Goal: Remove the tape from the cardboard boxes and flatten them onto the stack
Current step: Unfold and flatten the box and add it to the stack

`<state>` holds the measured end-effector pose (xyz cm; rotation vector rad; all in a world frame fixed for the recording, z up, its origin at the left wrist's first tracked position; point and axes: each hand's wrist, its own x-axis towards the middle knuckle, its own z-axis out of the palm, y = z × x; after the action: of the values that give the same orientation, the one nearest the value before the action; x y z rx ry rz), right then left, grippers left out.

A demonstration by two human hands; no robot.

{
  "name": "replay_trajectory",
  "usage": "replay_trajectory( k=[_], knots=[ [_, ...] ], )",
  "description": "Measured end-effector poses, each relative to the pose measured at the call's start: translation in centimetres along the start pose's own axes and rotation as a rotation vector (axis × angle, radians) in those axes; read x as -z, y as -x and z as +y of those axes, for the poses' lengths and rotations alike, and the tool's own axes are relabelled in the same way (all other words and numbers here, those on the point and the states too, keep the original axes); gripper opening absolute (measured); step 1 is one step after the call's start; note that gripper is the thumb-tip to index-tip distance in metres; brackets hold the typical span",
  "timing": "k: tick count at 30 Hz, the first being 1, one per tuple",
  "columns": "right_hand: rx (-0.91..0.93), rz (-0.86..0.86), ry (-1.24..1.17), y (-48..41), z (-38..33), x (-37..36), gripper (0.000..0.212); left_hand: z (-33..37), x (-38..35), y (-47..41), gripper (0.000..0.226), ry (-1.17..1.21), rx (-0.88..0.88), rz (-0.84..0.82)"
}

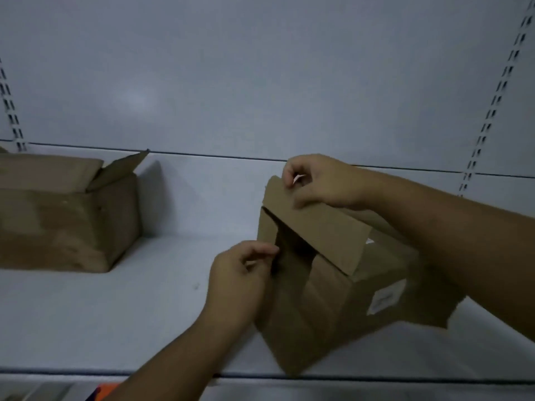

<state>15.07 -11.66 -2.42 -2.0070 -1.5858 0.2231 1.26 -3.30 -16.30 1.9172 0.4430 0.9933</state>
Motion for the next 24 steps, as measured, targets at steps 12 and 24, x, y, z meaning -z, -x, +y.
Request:
replay_trajectory(
  k=[12, 24],
  knots=[
    [-0.167, 0.046, 0.160, 2.9, 1.0, -3.1, 0.041, -2.3, -2.0, -1.5, 0.033, -0.174, 0.134, -0.366],
    [-0.224, -0.357, 0.521, 4.1, 4.2, -7.5, 0.057, -0.1, 9.8, 3.2, 0.047, 0.010, -0.056, -0.716]
  ],
)
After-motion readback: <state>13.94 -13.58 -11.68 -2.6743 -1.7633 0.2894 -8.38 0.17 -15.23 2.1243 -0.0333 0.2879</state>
